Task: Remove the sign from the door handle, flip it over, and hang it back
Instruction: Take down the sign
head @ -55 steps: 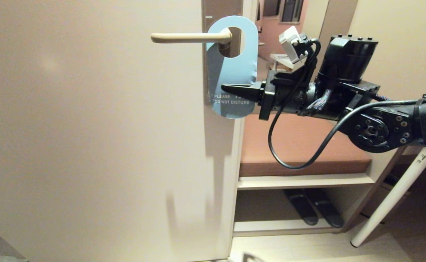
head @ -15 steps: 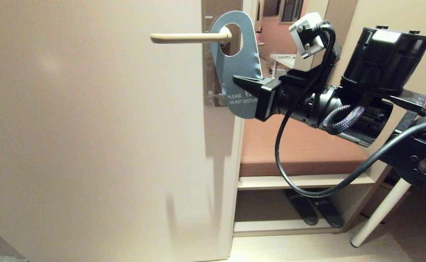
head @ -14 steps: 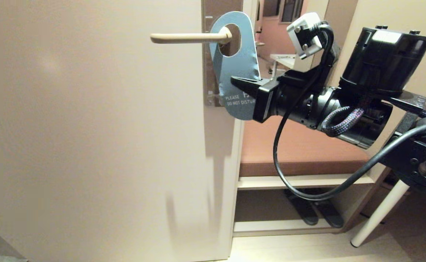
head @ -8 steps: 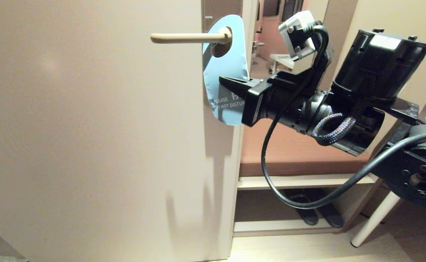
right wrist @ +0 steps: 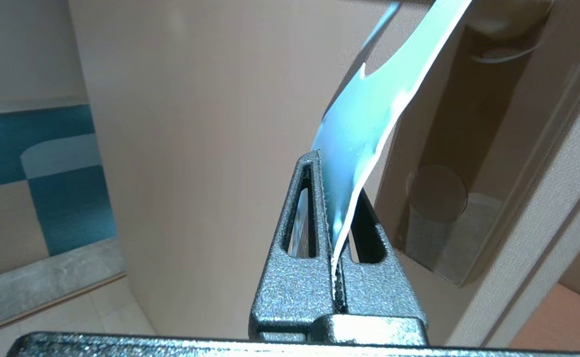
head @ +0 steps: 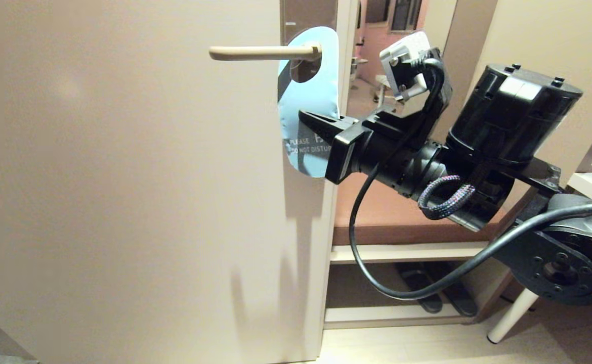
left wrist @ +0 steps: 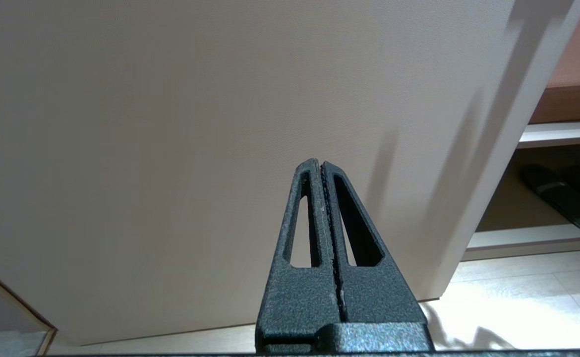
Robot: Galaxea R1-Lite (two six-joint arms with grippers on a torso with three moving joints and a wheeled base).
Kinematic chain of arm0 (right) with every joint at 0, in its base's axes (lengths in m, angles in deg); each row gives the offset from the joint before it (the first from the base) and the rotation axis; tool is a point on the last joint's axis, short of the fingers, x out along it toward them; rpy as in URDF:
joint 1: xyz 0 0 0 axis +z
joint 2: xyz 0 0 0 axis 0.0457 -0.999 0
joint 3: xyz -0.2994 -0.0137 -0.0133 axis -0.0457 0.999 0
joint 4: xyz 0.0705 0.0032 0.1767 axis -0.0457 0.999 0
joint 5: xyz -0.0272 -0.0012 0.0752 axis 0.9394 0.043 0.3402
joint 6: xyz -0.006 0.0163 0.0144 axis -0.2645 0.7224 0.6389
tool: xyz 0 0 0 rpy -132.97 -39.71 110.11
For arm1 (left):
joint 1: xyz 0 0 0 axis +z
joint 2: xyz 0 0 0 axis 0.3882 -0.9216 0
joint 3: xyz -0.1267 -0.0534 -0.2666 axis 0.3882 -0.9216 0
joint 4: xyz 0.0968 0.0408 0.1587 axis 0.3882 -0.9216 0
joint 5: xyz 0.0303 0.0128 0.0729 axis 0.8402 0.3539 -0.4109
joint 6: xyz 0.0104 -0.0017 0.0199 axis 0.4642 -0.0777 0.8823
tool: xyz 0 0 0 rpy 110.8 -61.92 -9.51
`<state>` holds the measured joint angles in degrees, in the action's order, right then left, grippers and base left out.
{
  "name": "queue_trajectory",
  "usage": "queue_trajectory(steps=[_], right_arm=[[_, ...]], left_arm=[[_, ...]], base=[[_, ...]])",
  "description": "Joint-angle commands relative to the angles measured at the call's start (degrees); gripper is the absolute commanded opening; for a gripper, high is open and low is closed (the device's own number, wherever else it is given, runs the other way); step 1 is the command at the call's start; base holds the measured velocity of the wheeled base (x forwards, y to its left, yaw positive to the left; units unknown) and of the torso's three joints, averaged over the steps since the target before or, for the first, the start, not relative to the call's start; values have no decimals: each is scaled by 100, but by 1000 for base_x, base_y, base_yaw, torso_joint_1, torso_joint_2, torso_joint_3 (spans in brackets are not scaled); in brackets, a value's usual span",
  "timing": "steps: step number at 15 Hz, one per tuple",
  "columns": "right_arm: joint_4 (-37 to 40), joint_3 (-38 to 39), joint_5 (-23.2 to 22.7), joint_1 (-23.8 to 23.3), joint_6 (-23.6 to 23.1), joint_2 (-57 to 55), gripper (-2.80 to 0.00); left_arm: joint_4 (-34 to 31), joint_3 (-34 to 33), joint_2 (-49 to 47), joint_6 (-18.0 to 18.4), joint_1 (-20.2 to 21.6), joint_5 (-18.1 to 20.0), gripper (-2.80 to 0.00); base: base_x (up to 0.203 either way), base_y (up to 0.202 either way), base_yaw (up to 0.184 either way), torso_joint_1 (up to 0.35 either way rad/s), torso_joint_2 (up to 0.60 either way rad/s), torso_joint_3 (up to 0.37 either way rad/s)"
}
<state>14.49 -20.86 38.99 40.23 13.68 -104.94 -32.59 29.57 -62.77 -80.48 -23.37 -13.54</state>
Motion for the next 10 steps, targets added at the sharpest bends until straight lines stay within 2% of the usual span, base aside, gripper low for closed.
queue_trajectory(steps=[1,10], right_arm=[[-8,12,-15,-2,-3,-65,-280],[-9,-615,341,-5,-5,-569,-280]], left_arm=[[0,0,-4,2,0,1,-280],[0,0,-4,2,8,1,-280]], base=[[0,0,0,0,0,0],[0,0,0,0,0,0]])
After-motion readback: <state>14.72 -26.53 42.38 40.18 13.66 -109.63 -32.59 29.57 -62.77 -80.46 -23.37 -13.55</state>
